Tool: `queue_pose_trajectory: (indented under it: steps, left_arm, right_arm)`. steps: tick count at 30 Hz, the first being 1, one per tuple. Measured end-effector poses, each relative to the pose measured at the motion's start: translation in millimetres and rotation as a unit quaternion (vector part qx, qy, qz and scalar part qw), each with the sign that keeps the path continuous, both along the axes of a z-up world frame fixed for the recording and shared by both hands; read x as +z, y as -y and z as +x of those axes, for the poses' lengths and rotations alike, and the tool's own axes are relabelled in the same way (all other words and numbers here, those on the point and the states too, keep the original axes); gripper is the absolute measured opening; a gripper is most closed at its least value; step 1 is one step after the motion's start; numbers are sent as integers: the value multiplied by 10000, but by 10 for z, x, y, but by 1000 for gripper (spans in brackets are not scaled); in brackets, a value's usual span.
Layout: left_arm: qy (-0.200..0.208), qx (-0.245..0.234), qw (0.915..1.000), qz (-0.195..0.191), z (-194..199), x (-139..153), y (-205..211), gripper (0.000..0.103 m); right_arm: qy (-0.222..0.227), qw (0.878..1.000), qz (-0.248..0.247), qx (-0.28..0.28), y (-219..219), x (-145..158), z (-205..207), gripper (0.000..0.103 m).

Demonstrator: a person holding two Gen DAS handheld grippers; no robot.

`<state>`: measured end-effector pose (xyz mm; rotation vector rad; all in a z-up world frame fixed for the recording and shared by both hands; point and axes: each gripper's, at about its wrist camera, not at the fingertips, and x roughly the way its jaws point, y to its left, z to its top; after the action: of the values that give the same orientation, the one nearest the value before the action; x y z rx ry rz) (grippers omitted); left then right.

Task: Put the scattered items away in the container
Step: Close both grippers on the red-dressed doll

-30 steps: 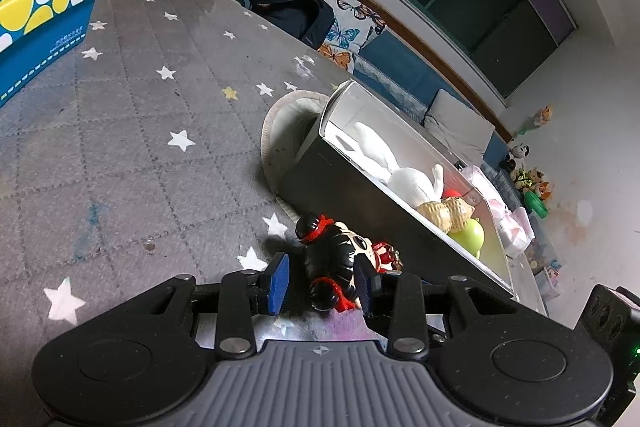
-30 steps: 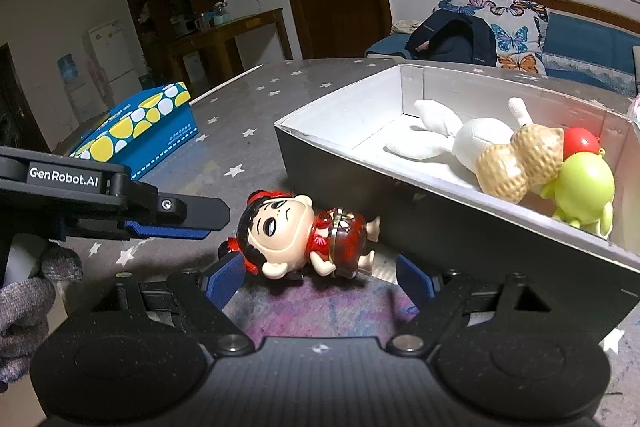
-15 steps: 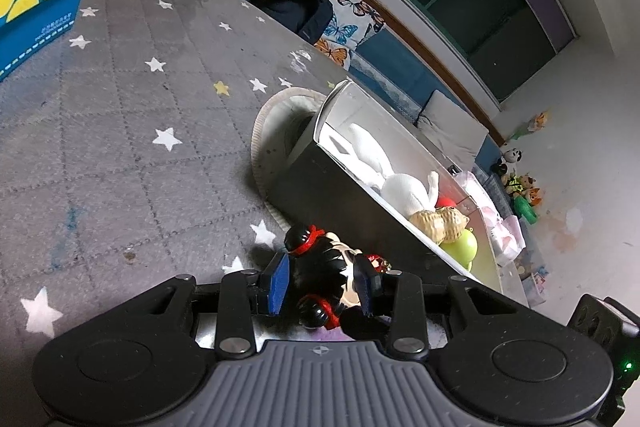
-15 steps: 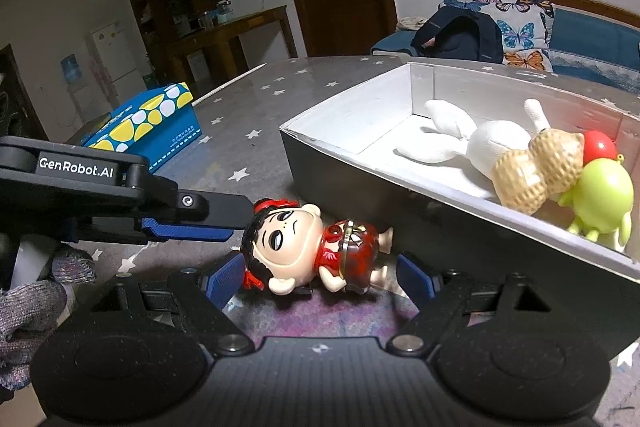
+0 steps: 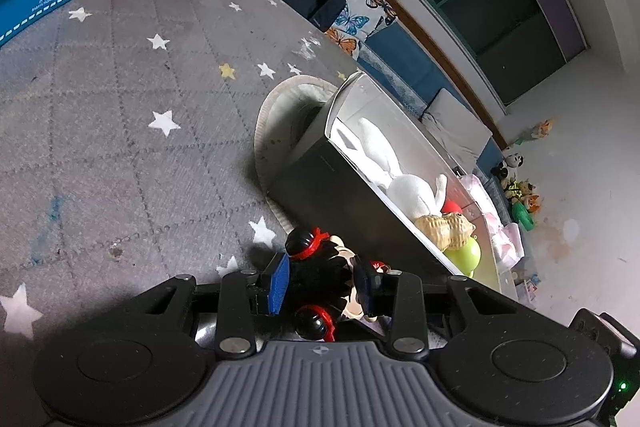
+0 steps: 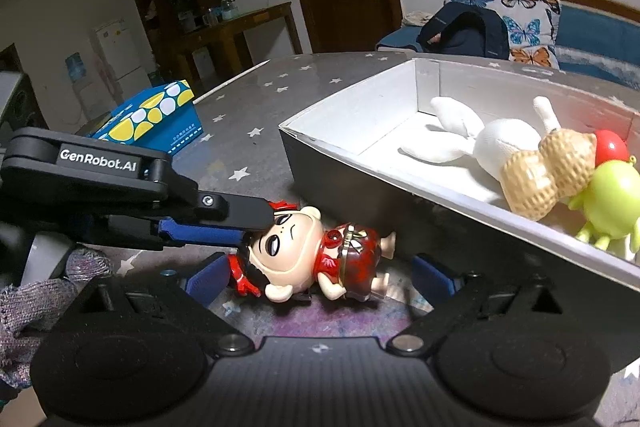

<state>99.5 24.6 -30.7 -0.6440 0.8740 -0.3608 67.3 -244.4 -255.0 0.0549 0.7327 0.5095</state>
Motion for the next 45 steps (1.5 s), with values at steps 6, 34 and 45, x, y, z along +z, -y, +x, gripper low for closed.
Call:
queue_pose_trajectory:
  steps: [6, 34, 45]
  left_arm:
    - [-27, 23, 10000, -14, 28, -3, 12, 38]
    - [-246, 258, 9990, -272, 72, -62, 63, 45]
    - [-128, 160, 9993, -301, 53, -84, 45, 46]
  right_arm:
    - [-44, 10000, 4, 52, -17, -20, 38, 98]
    - [-56, 9999, 90, 24, -9, -54, 41, 89]
    - [-195, 9995, 267, -5, 60, -73, 24, 84]
